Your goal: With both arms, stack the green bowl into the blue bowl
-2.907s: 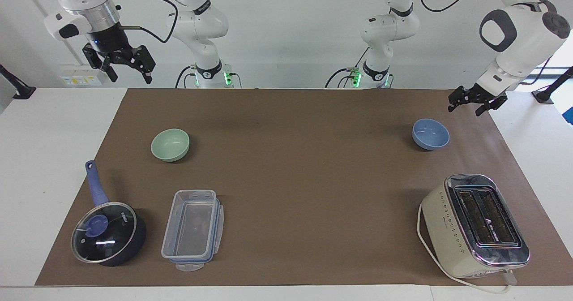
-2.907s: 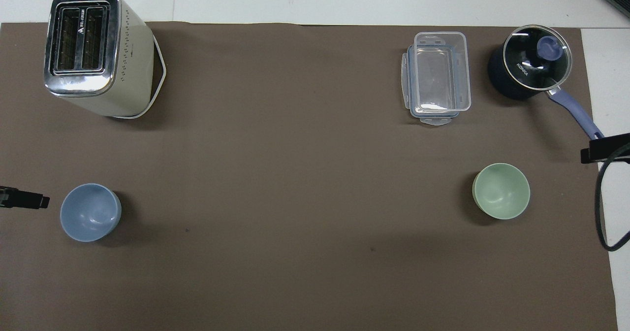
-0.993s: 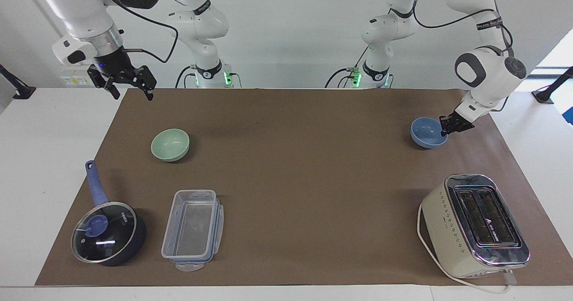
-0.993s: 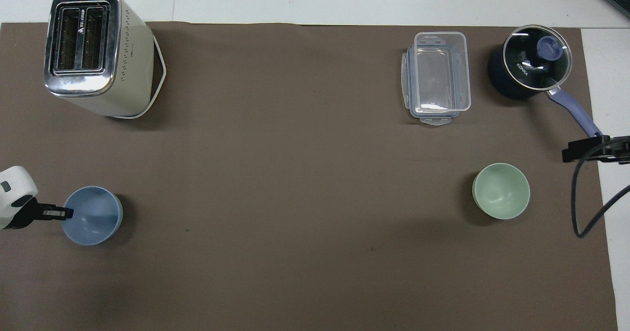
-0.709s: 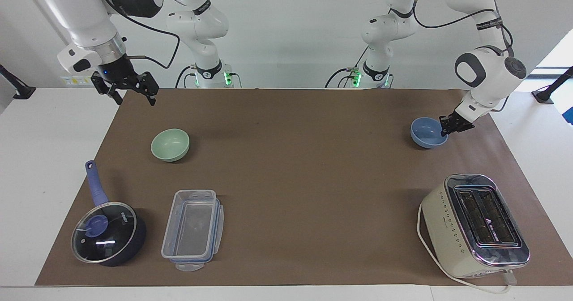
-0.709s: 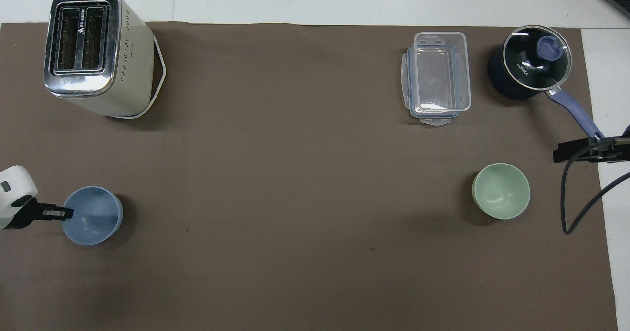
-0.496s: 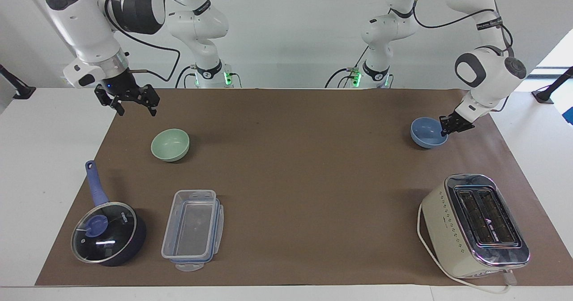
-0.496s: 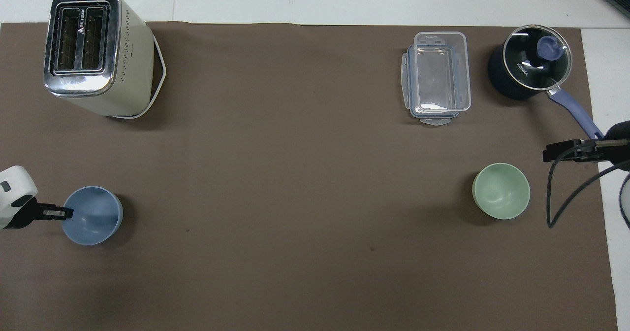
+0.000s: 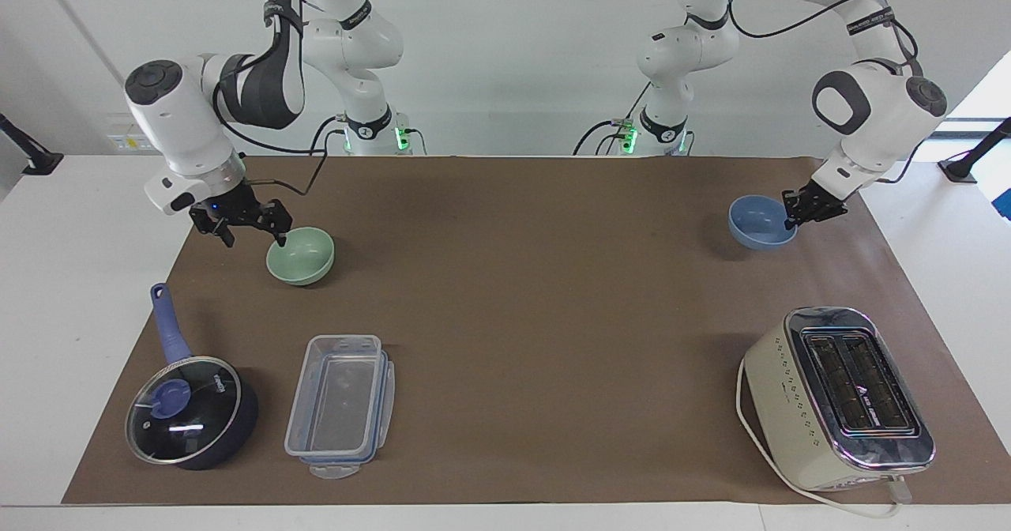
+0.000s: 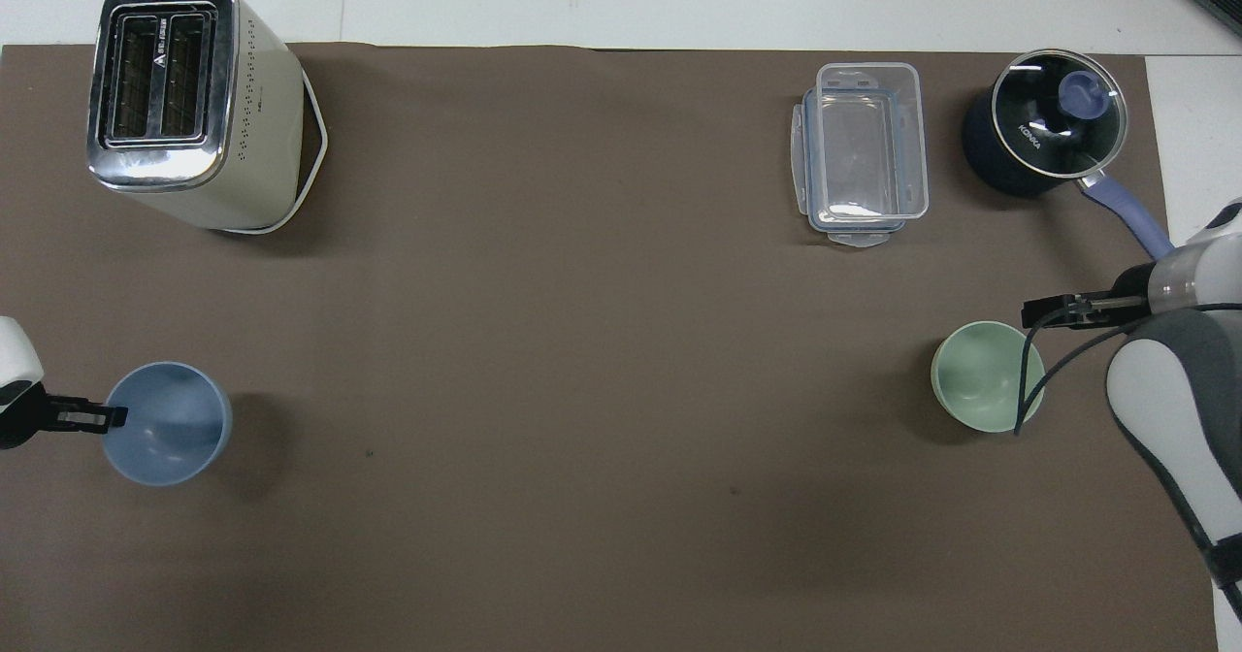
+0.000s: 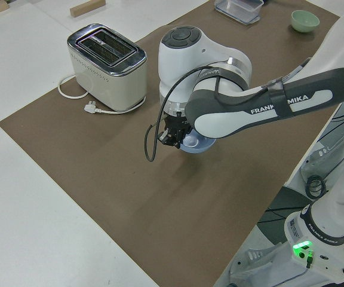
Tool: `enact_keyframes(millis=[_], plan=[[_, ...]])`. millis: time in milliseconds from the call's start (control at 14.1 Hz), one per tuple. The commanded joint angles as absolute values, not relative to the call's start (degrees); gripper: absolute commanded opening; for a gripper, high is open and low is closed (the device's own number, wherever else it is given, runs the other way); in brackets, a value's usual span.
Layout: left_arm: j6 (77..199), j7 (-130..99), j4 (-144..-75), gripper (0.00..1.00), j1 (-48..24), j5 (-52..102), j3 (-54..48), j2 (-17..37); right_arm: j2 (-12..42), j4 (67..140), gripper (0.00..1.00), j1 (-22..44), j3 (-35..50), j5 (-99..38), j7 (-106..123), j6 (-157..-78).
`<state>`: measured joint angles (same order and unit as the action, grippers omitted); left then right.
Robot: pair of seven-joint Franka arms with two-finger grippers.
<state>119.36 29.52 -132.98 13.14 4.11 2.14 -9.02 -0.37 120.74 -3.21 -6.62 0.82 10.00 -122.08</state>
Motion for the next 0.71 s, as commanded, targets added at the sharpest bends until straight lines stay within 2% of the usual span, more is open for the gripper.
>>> enact_keyframes(millis=[0, 425, 638], plan=[[113.48, 23.67, -132.45, 0.00, 8.46, 4.48, 1.50, -13.52, -0.62, 124.97, 1.00, -5.09, -6.24, 0.26, 12.04, -126.20], [115.91, -5.48, -132.36, 0.00, -13.50, 4.48, 1.14, -13.54, 2.55, 129.72, 1.00, -7.21, -6.33, -4.13, 16.79, -132.62], [122.24, -17.28, -131.32, 0.00, -23.35, 4.57, 1.05, -11.00, 4.13, 129.90, 1.00, -7.82, -6.24, -4.13, 16.79, -134.64]])
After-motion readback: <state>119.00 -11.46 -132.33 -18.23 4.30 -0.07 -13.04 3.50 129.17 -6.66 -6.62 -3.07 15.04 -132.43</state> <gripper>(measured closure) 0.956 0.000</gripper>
